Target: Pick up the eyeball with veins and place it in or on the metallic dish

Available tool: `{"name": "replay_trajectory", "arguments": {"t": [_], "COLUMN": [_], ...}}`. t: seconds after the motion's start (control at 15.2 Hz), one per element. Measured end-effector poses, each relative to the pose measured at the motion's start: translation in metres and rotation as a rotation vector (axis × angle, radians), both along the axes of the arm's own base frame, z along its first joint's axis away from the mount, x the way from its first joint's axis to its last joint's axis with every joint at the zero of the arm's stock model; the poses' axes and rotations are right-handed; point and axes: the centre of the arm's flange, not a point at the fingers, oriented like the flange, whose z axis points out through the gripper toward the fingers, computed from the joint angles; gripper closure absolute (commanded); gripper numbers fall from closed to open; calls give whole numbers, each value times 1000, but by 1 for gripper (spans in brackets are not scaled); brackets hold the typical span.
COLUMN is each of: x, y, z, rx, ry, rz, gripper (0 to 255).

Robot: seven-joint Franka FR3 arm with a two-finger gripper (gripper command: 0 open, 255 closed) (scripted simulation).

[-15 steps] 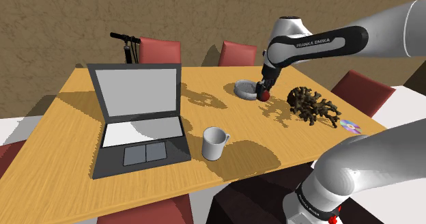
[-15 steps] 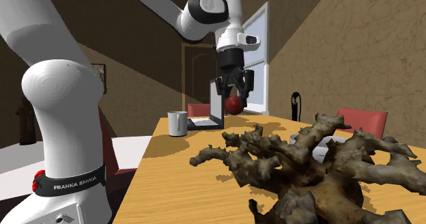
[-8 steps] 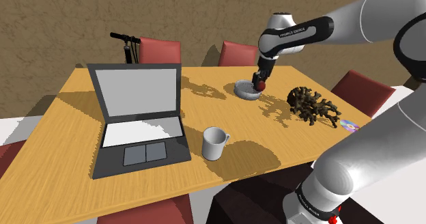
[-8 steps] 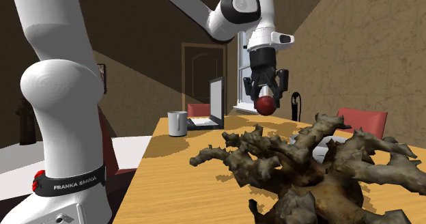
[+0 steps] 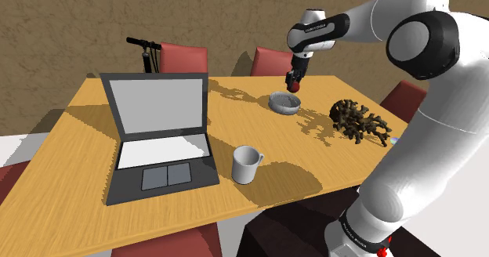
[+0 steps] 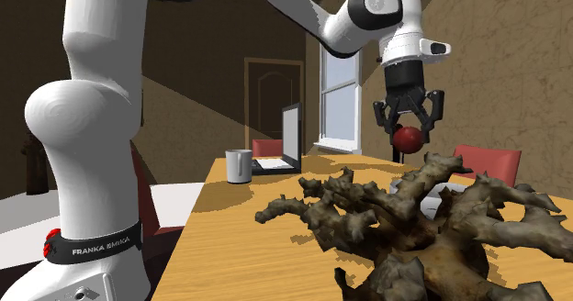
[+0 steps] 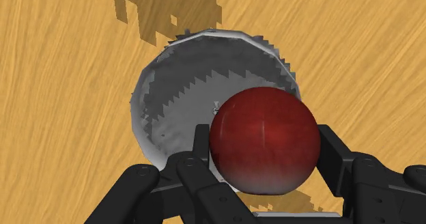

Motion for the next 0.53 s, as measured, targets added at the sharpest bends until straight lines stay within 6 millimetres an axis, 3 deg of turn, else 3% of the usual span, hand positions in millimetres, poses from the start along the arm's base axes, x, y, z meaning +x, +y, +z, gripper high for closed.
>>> {"name": "replay_trajectory", "arguments": {"t": [0.26,0.53], "x": [36,42], "y": [-31,-35], "z": [-2,-24], "rx": [0,0], "ry": [0,0], "rz": [0,1], "gripper": [255,255]}}
